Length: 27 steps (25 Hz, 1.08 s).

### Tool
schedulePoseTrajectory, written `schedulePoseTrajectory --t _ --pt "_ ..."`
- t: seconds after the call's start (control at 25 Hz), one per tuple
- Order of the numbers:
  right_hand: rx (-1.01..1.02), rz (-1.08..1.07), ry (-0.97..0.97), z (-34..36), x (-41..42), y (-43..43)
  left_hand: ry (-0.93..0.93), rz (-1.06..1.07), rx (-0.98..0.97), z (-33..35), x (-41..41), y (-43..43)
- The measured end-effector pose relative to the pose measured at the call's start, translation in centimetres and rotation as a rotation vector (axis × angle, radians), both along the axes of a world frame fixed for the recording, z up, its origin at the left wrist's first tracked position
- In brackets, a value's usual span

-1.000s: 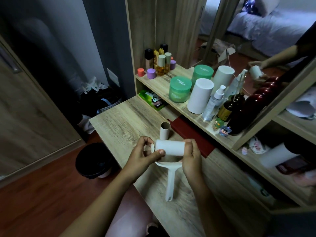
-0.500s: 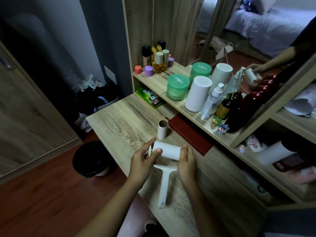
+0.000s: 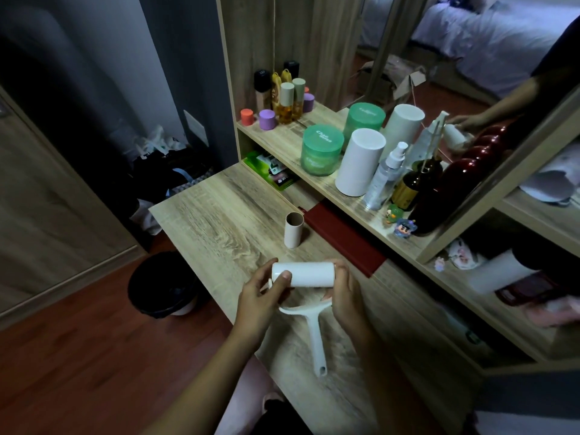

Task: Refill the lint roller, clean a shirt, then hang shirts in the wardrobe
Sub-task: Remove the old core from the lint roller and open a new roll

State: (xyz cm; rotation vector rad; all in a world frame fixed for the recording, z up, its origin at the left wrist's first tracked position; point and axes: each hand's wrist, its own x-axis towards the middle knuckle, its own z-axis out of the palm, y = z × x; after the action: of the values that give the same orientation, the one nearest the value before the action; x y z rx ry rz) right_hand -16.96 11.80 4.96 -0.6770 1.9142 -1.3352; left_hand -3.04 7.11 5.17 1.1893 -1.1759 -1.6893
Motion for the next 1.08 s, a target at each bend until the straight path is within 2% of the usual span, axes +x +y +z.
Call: schedulePoseTrajectory --t 0.2,0.4,0.72,0.92,1.08 --pt "-0.091 0.012 -0.063 -0.3 0.9 0.3 0.107 0.153 0.151 -1.0 -0.6 0.7" --pt "-0.017 -0.055 0.057 -1.4 1.0 0.4 0.035 0.072 0.187 -1.9 -0.4 -0.3" --pt "0.065 0.049 0.116 -2.0 -0.1 0.5 0.070 0.148 0.297 -2.5 -0.5 -0.6" --pt "0.206 0.214 0.227 -2.4 -1.4 1.4 0.154 0.317 0.442 -2.8 -0.1 -0.6" --pt "0.296 0.336 0.385 -5.7 -1.9 1.7 0.167 0.361 0.453 -3.0 0.6 -0.8"
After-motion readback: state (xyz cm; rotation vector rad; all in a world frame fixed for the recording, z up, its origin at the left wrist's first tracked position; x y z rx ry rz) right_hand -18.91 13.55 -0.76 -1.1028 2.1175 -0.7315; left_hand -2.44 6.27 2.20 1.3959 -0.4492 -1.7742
